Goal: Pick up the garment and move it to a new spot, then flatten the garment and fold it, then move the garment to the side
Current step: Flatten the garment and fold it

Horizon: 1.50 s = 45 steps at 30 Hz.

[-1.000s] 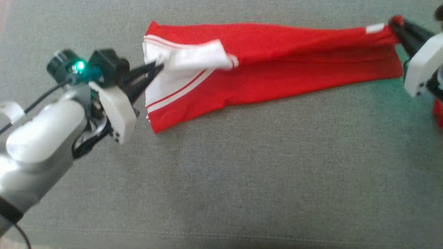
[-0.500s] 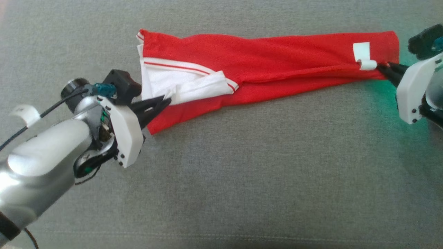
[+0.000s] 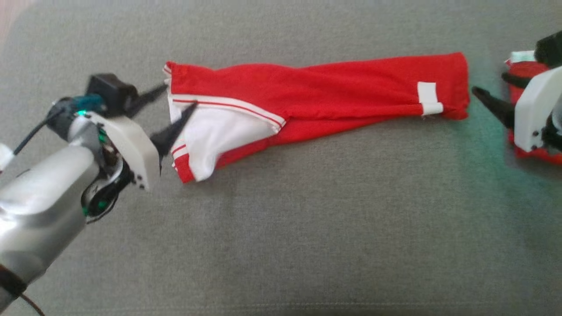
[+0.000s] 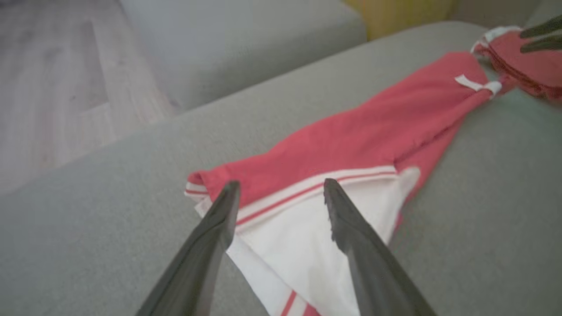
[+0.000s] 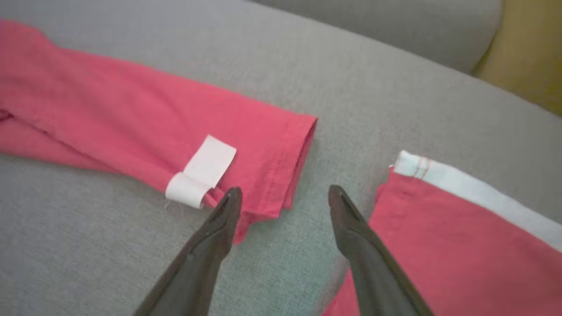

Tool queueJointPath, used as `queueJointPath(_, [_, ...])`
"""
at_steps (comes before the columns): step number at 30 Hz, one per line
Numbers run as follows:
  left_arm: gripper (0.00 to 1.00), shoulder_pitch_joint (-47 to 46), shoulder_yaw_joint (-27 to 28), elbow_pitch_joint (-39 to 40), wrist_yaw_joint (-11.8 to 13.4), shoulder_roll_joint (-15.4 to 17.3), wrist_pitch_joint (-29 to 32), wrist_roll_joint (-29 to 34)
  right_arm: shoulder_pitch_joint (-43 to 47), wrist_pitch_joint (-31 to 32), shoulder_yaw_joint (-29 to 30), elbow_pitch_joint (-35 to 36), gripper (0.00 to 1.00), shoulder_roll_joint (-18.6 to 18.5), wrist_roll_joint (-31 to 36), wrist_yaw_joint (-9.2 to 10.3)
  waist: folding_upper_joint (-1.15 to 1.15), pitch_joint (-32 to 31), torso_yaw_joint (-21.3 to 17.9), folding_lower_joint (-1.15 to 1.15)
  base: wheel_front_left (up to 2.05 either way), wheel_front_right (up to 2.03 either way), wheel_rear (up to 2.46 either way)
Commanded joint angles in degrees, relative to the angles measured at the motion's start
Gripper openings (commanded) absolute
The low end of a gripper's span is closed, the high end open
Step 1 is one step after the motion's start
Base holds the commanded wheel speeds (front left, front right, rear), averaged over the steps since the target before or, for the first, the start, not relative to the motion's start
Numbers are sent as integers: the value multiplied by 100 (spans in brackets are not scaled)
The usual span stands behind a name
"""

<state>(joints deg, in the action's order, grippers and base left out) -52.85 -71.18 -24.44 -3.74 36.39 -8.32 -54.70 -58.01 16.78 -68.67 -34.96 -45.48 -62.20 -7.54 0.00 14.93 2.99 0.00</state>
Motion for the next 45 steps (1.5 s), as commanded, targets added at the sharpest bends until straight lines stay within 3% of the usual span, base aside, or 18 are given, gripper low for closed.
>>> queueJointPath(1, [100,-122,345,33,85,142,-133,-44,1,-88,124,62,100,-190,-49,5,0,-95,-55,0,0,0,0])
queueJointPath(8, [100,146,1273,43,797,-124,-655,-101,140,-1012,847,70,100,99,-527,5,0,-357,-136,0,0,0,0])
queueJointPath(12, [100,643,2559,570,1134,-389,-665,329,351,-1838,1273,83,100,417,-656,5,0,-457,-146,0,0,0,0])
queueJointPath(17, [100,1638,3926,1124,1242,-843,-666,1215,715,-2827,1690,37,100,930,-596,5,0,-582,-172,0,0,0,0])
queueJointPath(23, [100,2849,5069,1454,961,-1565,-667,2090,1247,-3170,2486,-93,100,1688,129,5,0,-684,-224,0,0,0,0])
queueJointPath(28, [100,3549,5620,1533,603,-2154,-667,2825,2122,-3176,3901,181,100,2445,1406,5,0,-704,-217,0,0,0,0])
queueJointPath(33, [100,4052,6201,1587,153,-2738,-667,3495,3032,-3177,4949,481,100,3241,2818,5,0,-718,-232,0,0,0,0])
queueJointPath(38, [100,4055,6402,1584,-168,-2953,-667,3869,3237,-3177,5515,611,100,3601,3432,5,0,-594,-141,0,0,0,0])
queueJointPath(45, [100,3876,6450,1537,-321,-3115,-667,4028,2983,-3104,6217,111,100,3766,4127,5,0,-285,40,0,0,0,0])
